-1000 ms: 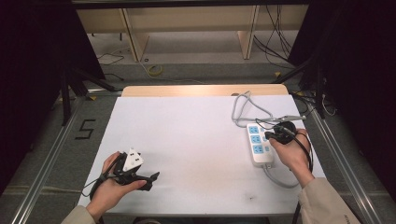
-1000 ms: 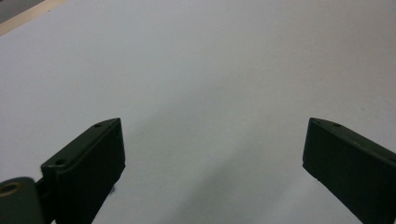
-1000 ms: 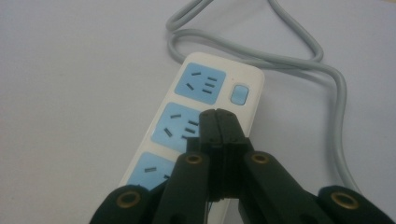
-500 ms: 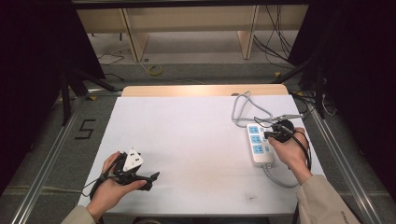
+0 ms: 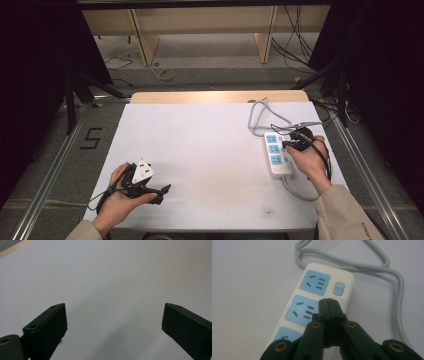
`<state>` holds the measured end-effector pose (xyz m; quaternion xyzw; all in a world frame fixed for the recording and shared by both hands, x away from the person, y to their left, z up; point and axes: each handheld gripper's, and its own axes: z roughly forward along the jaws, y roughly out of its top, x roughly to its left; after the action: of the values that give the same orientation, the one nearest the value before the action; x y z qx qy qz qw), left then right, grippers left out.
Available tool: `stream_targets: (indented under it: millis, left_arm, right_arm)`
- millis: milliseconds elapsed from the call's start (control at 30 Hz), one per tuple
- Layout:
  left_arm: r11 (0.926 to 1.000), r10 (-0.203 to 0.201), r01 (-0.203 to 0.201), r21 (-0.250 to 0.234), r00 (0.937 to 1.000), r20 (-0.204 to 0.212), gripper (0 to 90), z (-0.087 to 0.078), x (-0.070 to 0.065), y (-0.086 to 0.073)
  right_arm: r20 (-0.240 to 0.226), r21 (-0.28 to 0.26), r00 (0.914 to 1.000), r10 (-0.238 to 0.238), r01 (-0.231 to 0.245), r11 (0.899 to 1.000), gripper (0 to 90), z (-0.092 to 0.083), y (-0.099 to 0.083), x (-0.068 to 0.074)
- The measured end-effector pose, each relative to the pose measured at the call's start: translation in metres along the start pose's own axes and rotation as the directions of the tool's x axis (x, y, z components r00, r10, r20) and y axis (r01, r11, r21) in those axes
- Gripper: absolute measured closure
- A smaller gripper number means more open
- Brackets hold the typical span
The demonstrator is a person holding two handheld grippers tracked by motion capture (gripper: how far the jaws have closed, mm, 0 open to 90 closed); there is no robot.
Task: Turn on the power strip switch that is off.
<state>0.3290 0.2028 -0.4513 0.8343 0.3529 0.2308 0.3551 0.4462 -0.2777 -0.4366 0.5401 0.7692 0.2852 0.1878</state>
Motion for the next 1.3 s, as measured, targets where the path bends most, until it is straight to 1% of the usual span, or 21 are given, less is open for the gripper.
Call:
stream_targets:
  millis: [200,333,367,767,1300]
  left_arm:
    - [1.0,0.0,0.0,0.0,1.0,0.001,5.9,0.0,0.0,0.0]
    - [1.0,0.006,-0.006,0.003,1.0,0.002,5.9,0.0,0.0,0.0]
    - [1.0,0.004,-0.004,0.004,1.0,0.002,5.9,0.0,0.0,0.0]
    - [1.0,0.008,-0.008,0.002,1.0,0.003,6.1,0.0,0.0,0.0]
    - [0.9999,0.011,-0.011,0.005,0.9999,0.005,6.2,0.0,-0.001,0.0]
  right_arm:
    - [0.006,0.01,1.0,0.003,-0.003,1.0,90.0,0.002,0.002,-0.001]
    - [0.004,0.014,1.0,0.004,-0.004,1.0,90.0,0.003,0.003,-0.001]
    - [0.003,0.022,1.0,0.006,-0.006,1.0,90.0,0.005,0.003,-0.001]
    - [0.003,0.043,0.9998,0.02,-0.02,0.999,90.0,0.009,0.004,-0.002]
    - [0.004,0.066,0.9998,0.019,-0.019,0.998,90.0,0.011,0.006,-0.002]
